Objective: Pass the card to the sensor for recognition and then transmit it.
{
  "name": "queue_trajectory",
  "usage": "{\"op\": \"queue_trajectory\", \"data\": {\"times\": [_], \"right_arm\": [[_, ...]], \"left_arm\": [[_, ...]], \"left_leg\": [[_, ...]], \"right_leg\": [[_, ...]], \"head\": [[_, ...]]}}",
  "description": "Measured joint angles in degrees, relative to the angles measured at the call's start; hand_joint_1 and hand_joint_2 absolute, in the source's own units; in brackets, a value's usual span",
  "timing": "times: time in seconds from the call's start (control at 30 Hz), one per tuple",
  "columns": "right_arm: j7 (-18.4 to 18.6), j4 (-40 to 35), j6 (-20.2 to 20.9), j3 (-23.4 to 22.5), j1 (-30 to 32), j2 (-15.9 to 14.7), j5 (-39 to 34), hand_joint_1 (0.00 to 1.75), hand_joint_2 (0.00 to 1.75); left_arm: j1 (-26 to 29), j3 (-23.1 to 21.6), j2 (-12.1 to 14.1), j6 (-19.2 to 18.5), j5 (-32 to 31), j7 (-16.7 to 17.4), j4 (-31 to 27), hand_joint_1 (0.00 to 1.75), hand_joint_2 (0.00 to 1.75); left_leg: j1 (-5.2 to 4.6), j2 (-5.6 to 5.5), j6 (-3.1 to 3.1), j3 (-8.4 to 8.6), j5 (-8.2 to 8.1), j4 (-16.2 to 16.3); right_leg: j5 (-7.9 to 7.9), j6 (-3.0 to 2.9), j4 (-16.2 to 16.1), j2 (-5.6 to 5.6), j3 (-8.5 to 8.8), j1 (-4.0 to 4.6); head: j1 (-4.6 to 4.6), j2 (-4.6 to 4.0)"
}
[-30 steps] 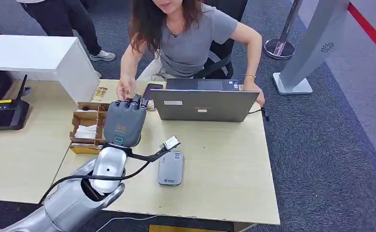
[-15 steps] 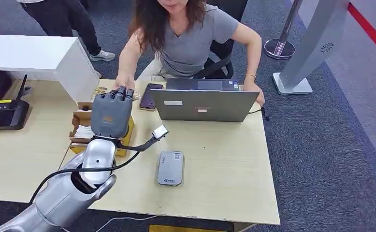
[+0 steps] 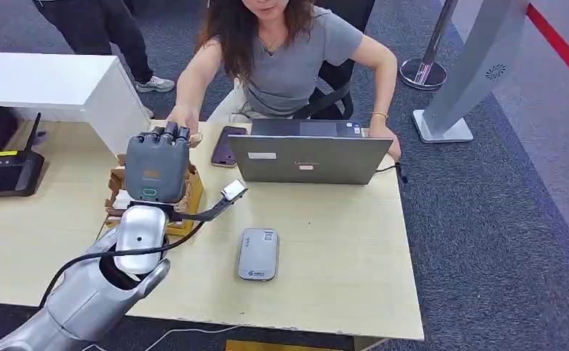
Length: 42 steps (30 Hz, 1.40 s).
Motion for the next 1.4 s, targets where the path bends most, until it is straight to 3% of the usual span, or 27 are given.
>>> {"op": "queue_trajectory", "data": {"times": [1.03,1.4], "right_arm": [[0.48,0.0,-0.98,0.0,-0.27,0.39,-0.24,0.0,0.0],[0.76,-0.02,-1.22,-0.02,-0.3,0.59,-0.39,0.0,0.0]], "left_arm": [[0.74,-0.2,0.81,0.0,0.0,2.25,-6.62,0.0,1.75],[4.52,1.55,0.24,0.83,0.0,-0.53,-7.89,0.0,1.75]], "left_leg": [[0.0,0.0,0.0,0.0,0.0,0.0],[0.0,0.01,0.0,0.0,0.0,0.0]], "right_leg": [[0.0,0.0,0.0,0.0,0.0,0.0],[0.0,0.0,0.0,0.0,0.0,0.0]], "head": [[0.0,0.0],[-0.02,0.0]]}}
